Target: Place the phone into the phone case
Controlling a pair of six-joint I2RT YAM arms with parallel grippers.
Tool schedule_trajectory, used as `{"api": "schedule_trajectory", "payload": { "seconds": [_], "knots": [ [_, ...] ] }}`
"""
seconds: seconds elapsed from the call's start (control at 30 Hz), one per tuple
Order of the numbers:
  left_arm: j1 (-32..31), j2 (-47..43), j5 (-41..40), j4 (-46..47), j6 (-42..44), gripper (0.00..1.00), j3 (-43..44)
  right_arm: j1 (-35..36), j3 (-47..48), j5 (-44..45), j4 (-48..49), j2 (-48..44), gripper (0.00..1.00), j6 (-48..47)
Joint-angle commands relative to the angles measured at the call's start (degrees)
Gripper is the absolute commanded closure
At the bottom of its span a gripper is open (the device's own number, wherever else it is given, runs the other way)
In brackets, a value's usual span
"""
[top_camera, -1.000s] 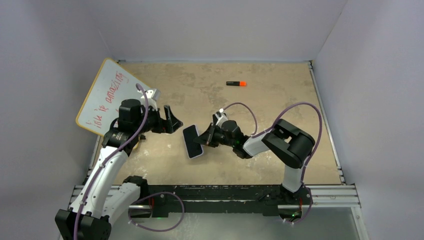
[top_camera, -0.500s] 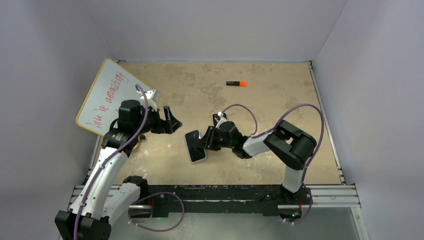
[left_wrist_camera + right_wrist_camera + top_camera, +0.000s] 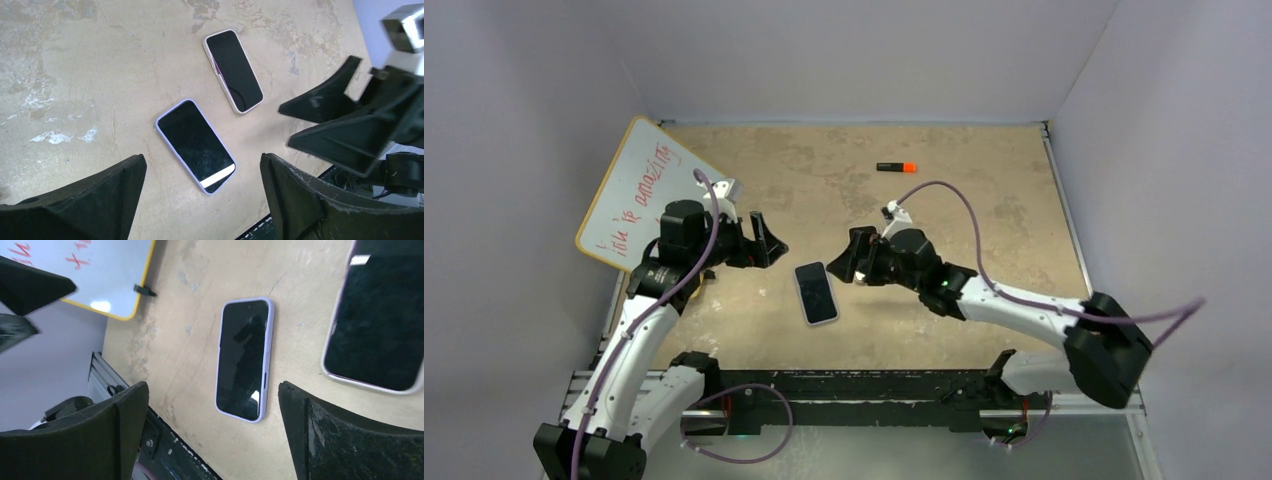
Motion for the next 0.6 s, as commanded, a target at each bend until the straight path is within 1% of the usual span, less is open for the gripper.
{"api": "schedule_trajectory", "payload": {
  "seconds": [0.0, 0.1, 0.23, 0.33, 0.43, 0.57],
  "knots": [
    [0.24, -1.0, 2.61, 2.68, -1.43, 0.12, 1.07, 0.16, 1.14, 11.35, -13.15, -12.73, 0.01, -4.71],
    [0.24, -0.07, 2.29, 2.49, -1.15, 0.12, 2.29, 0.16, 2.14, 18.93, -23.62, -20.6, 0.01, -5.02],
    [0.24, 0.86, 1.83, 1.12, -1.58, 0.12, 4.91, 0.15, 3.35, 25.16, -33.81, -29.46, 0.01, -5.01],
    [0.24, 0.25, 1.6, 2.54, -2.61, 0.12, 4.84, 0.12, 4.63, 28.04, -38.75, -34.39, 0.01, -6.41],
    [0.24, -0.74, -0.9, 4.15, -3.45, 0.12, 4.11, 0.17, 6.47, 30.2, -43.11, -37.6, 0.01, -6.81],
    [0.24, -1.76, -1.19, 5.28, -4.51, 0.12, 4.52, 0.16, 8.0, 31.23, -45.7, -40.4, 0.01, -7.17]
  ]
}}
